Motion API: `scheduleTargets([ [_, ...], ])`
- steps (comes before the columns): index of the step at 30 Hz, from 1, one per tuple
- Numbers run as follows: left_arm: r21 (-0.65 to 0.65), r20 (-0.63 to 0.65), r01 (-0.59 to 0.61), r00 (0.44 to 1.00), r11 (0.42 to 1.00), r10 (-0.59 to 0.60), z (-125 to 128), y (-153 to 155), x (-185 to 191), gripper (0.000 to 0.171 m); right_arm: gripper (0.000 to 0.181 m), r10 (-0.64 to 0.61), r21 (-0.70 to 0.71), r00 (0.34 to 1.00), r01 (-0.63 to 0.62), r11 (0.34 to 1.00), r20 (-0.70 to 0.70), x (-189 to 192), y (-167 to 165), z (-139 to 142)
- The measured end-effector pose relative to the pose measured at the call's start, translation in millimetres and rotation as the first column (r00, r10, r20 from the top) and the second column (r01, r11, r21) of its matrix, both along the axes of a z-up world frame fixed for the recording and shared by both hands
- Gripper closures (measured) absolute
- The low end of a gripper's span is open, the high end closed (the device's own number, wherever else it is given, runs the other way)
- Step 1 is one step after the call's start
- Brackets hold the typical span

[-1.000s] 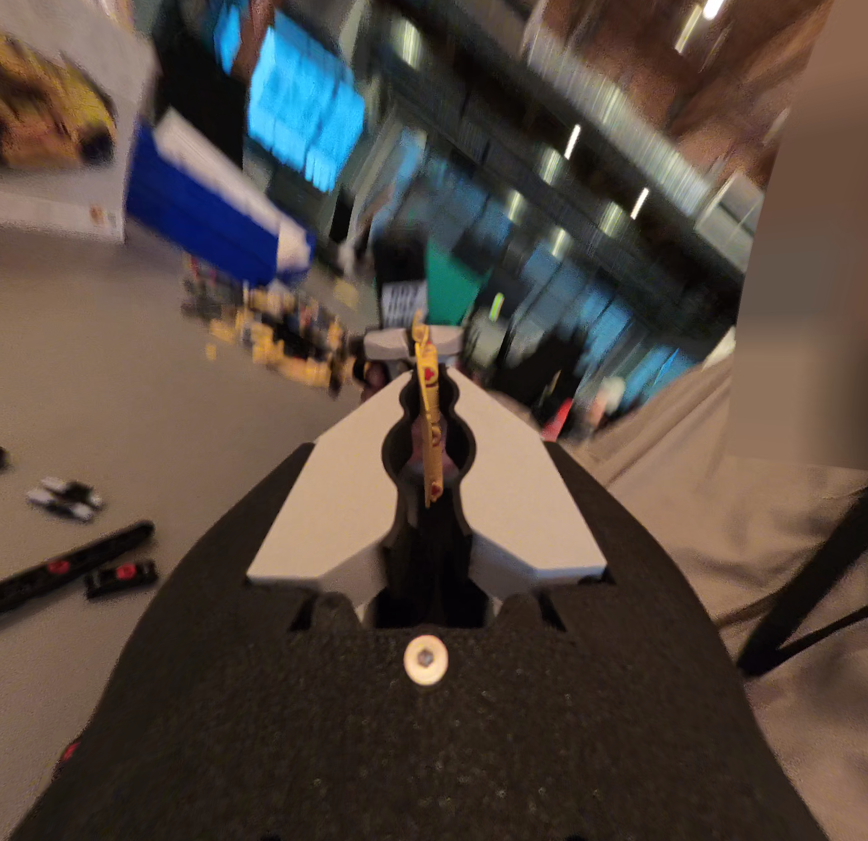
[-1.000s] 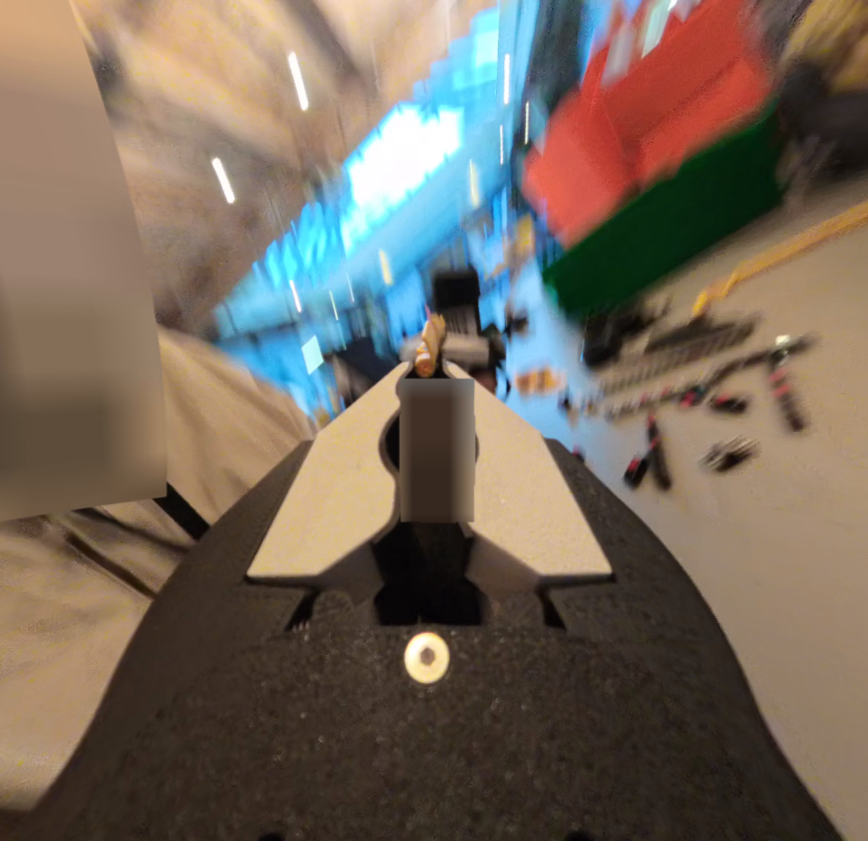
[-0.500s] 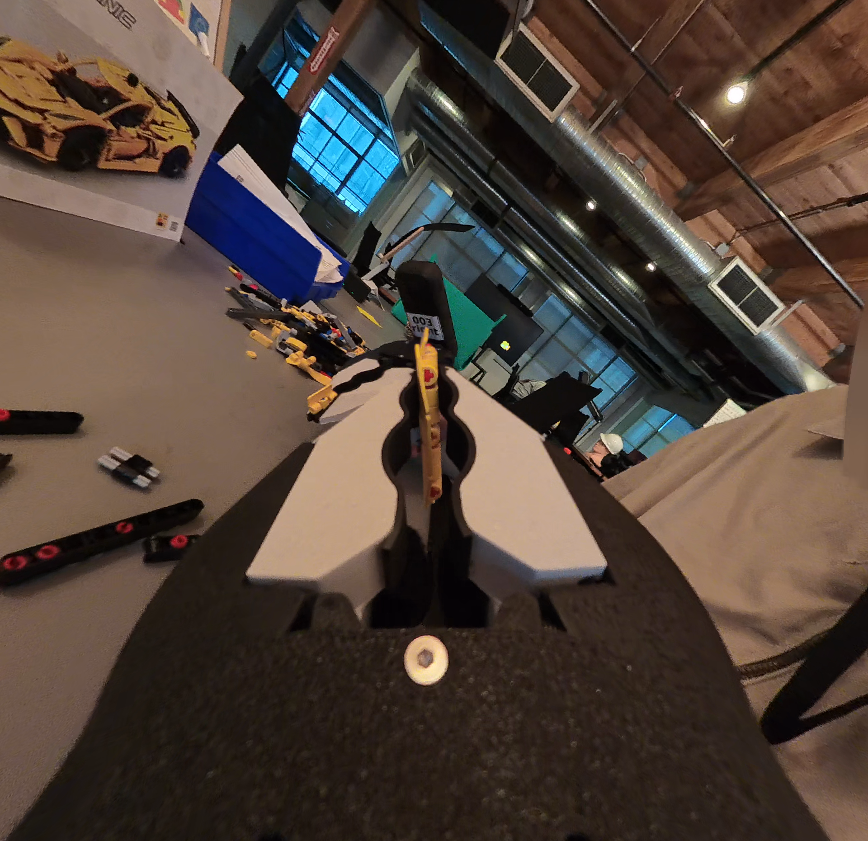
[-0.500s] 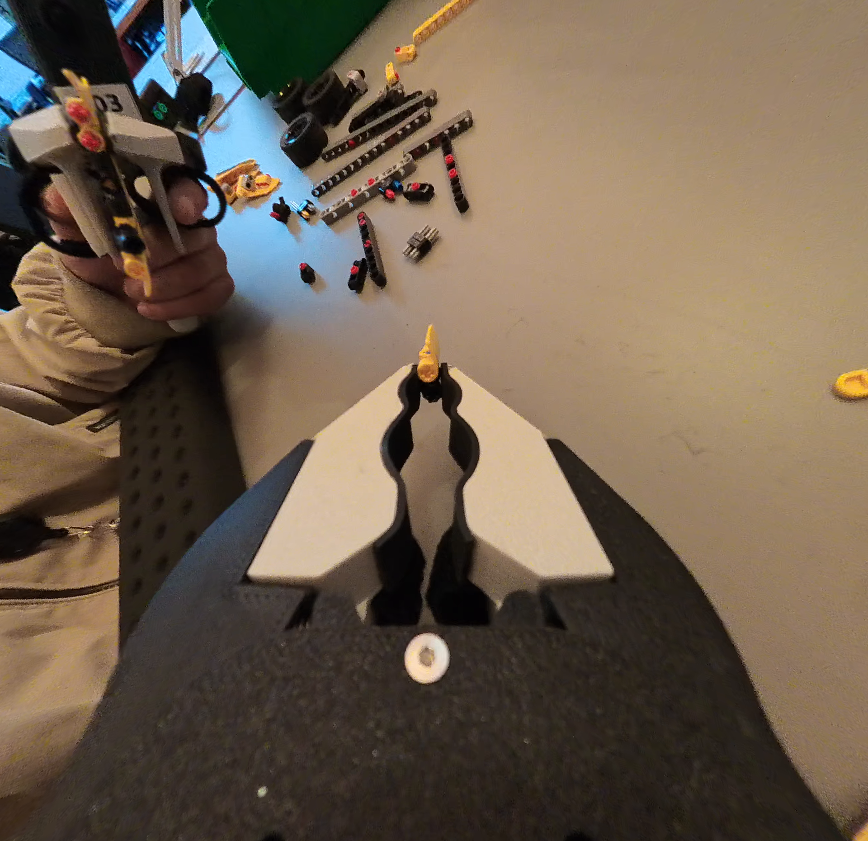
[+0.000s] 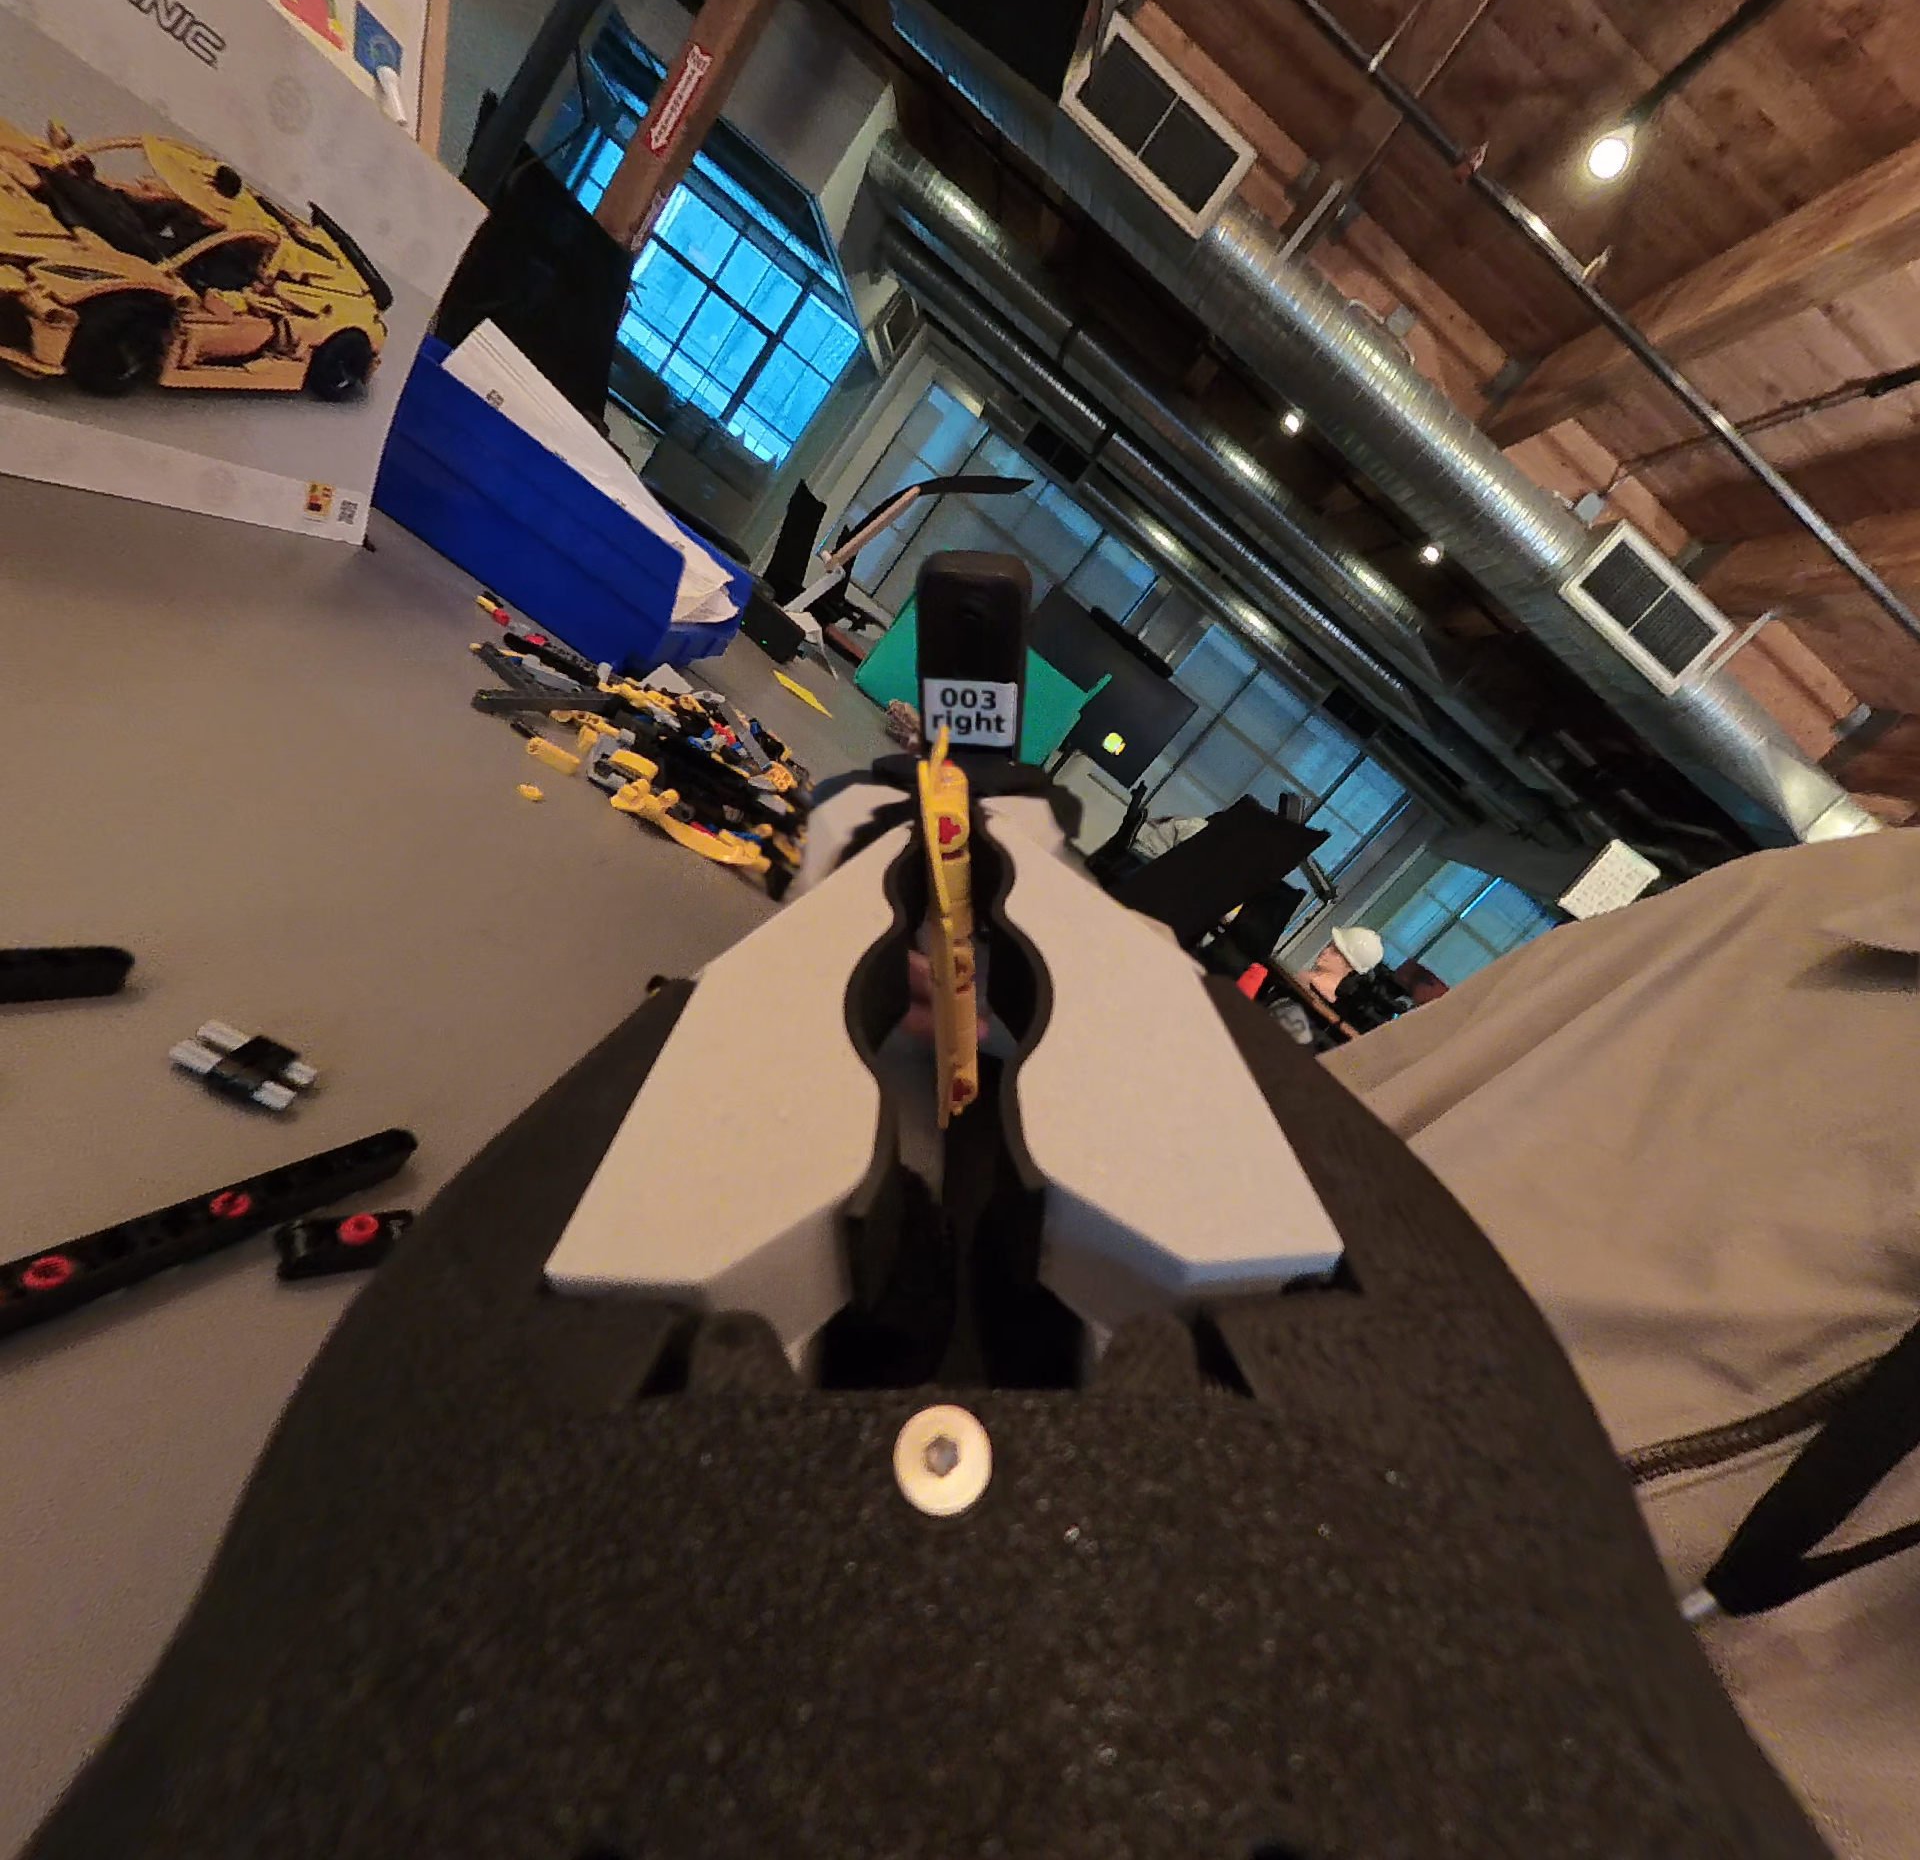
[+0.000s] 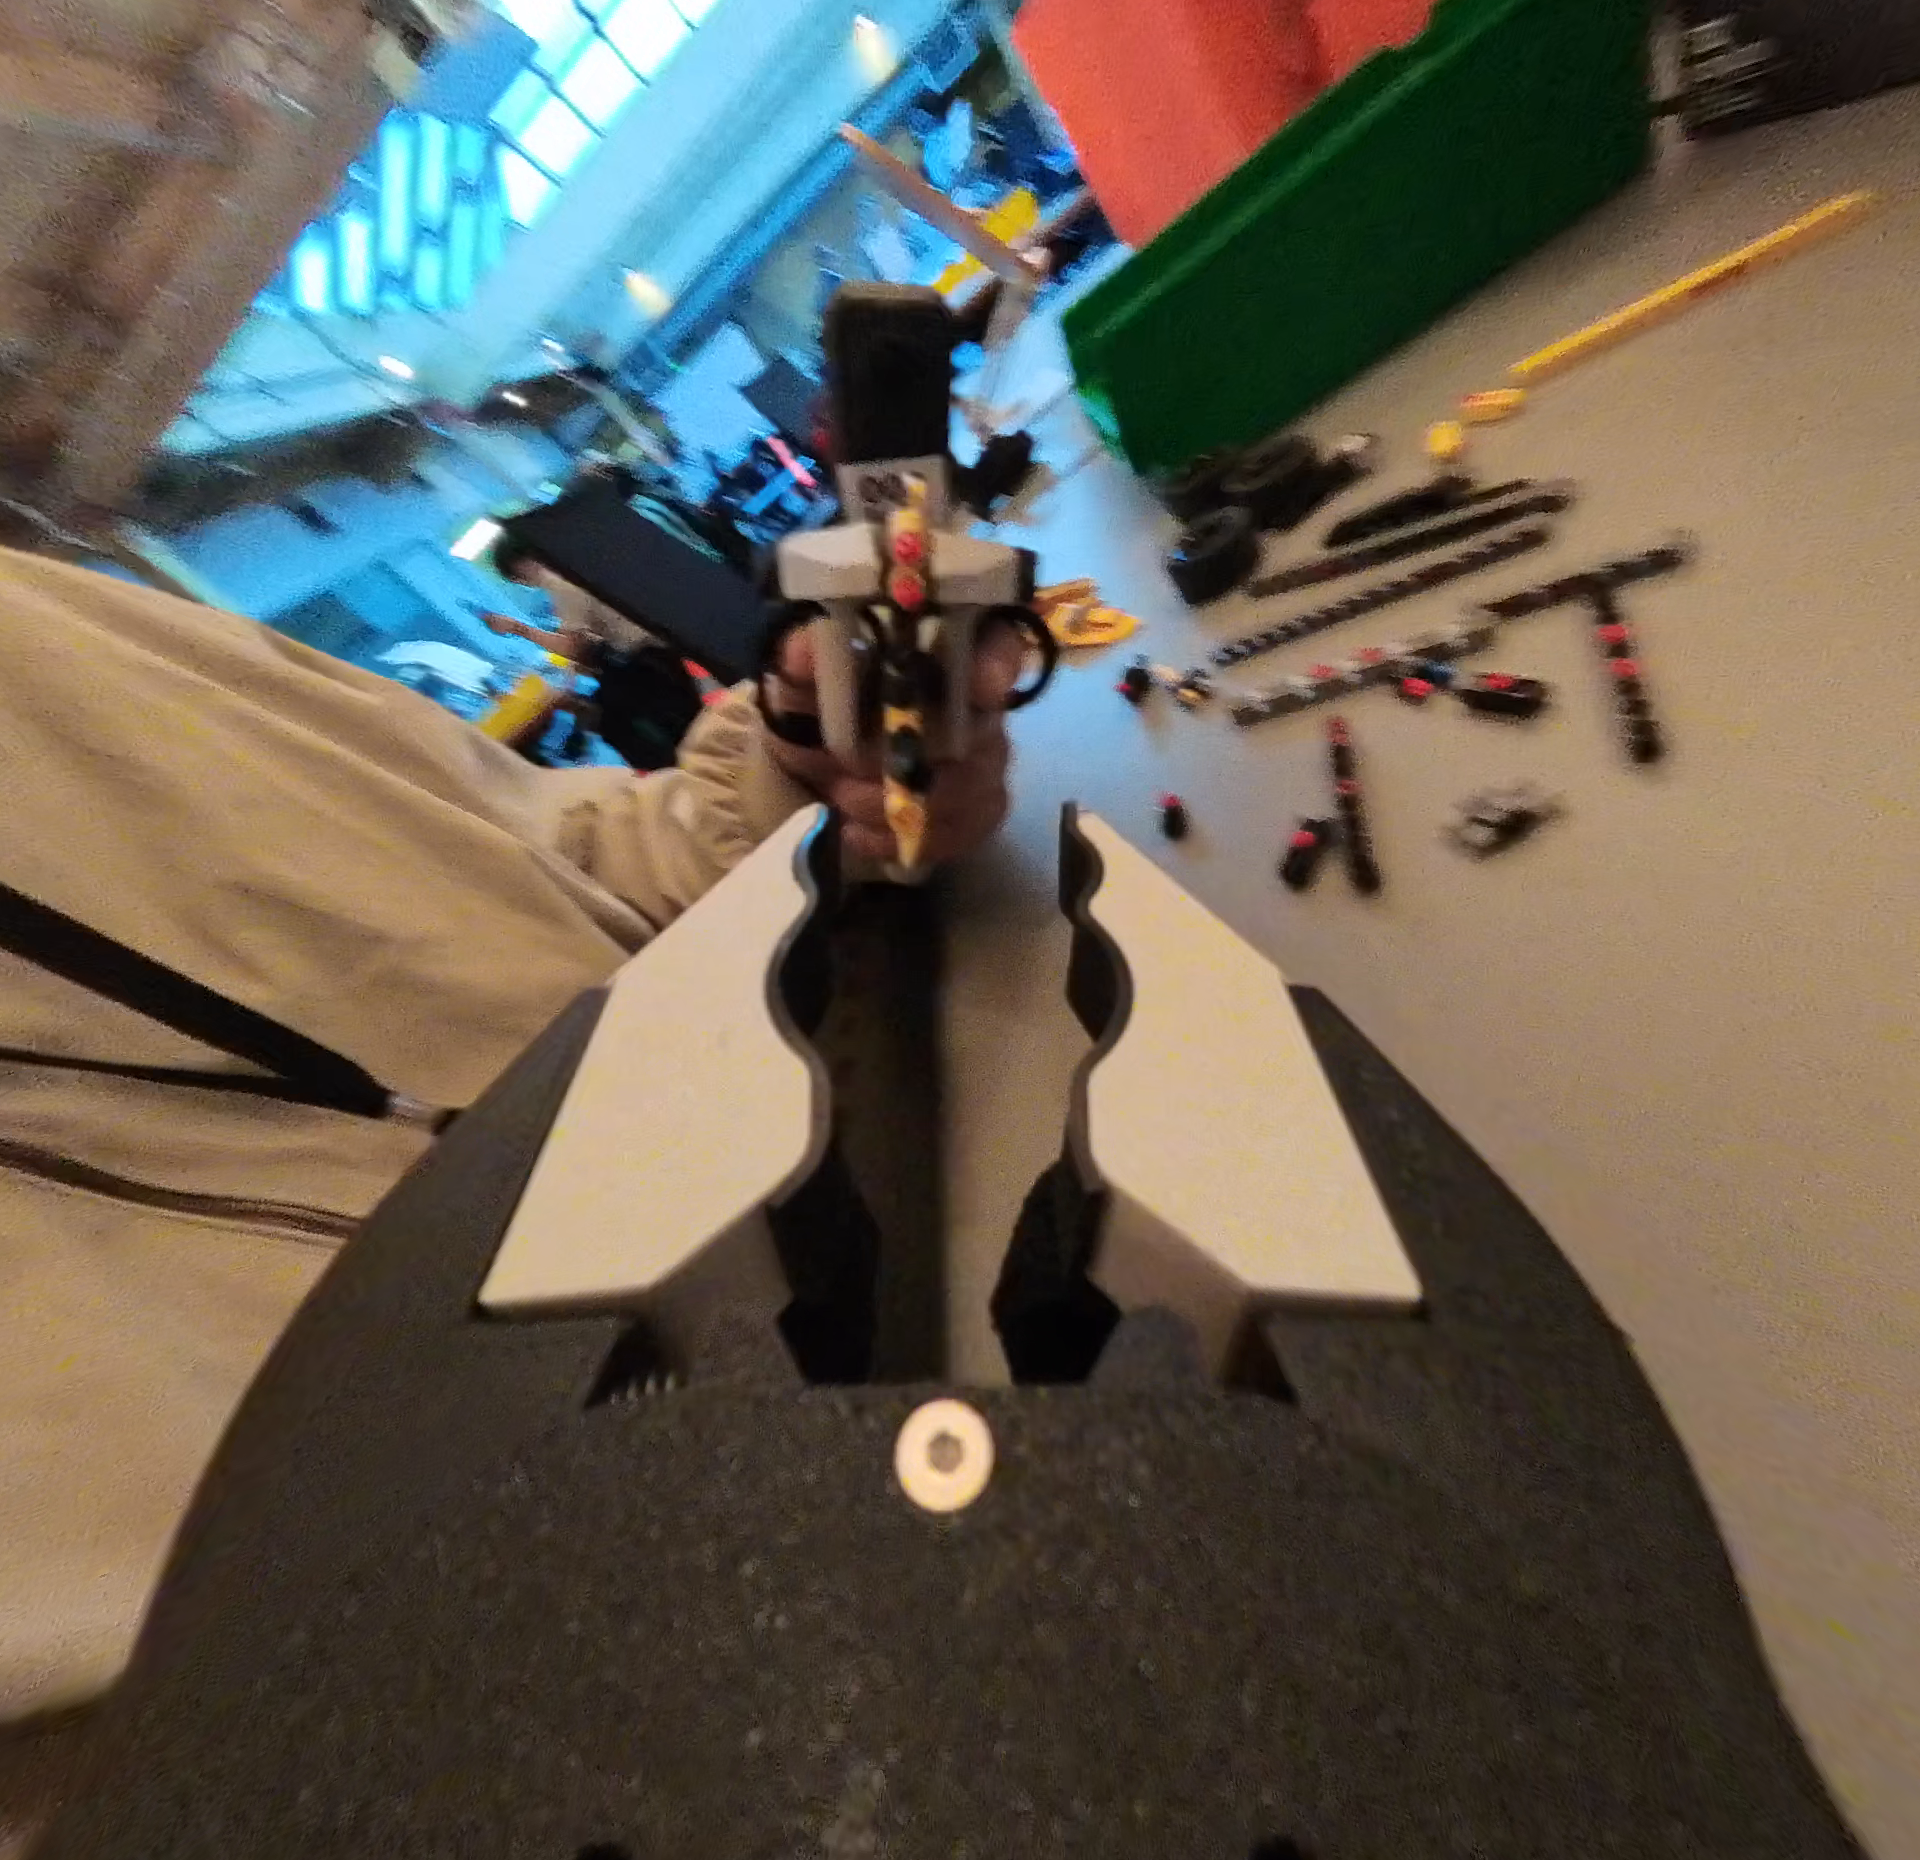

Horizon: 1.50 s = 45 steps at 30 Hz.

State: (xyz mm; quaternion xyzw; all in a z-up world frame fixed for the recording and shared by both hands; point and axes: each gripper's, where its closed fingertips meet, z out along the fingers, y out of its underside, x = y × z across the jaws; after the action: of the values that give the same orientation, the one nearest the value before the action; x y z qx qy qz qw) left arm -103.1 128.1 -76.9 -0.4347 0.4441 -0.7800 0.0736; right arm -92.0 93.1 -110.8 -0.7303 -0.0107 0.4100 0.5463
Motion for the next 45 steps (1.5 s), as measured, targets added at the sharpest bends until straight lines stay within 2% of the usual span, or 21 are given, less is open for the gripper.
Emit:
scheduleTargets([
  [2,0.007,0.006,0.008,1.0,1.0,-0.008,1,-3,-1,0.165,0.145,0.07,0.013,0.994,-0.069,0.998,-0.087,-22,7,5],
  [6,0.003,0.018,0.029,0.999,1.0,-0.03,2,-7,-3,0.164,0.174,0.073,0.025,0.993,-0.071,0.997,-0.089,-27,9,6],
  [10,0.031,0.016,0.029,0.999,0.999,-0.029,1,-11,-2,0.163,0.174,0.06,0.045,0.987,-0.054,0.998,-0.146,-21,7,12],
  [13,0.058,-0.007,0.076,0.997,0.995,-0.076,-4,-21,-4,0.151,0.175,0.054,0.062,0.975,-0.042,0.997,-0.217,-10,3,17],
  [16,0.091,-0.002,0.068,0.998,0.994,-0.068,-6,-23,-3,0.164,0.174,0.08,0.072,0.969,-0.064,0.995,-0.236,-15,1,19],
  [20,0.085,-0.002,0.078,0.997,0.993,-0.078,-5,-24,-4,0.164,0.174,0.077,0.075,0.967,-0.061,0.995,-0.241,-15,2,19],
  [24,0.111,-0.018,0.111,0.994,0.988,-0.109,-9,-32,-5,0.156,0.174,0.08,0.064,0.97,-0.067,0.996,-0.229,-18,3,17],
  [26,0.129,-0.013,0.105,0.994,0.986,-0.104,-10,-33,-5,0.164,0.174,0.095,0.076,0.965,-0.079,0.994,-0.246,-19,3,19],
  [30,0.134,-0.025,0.113,0.994,0.985,-0.111,-12,-33,-6,0.165,0.175,0.087,0.072,0.967,-0.072,0.995,-0.238,-20,4,18],
  [34,0.194,-0.035,0.108,0.994,0.975,-0.103,-15,-34,-7,0.165,0.175,0.119,0.048,0.958,-0.11,0.993,-0.26,-18,1,14],
  [45,0.233,-0.04,0.107,0.994,0.966,-0.1,-19,-36,-9,0.165,0.175,0.13,0.037,0.974,-0.126,0.991,-0.185,-16,-6,11],
])
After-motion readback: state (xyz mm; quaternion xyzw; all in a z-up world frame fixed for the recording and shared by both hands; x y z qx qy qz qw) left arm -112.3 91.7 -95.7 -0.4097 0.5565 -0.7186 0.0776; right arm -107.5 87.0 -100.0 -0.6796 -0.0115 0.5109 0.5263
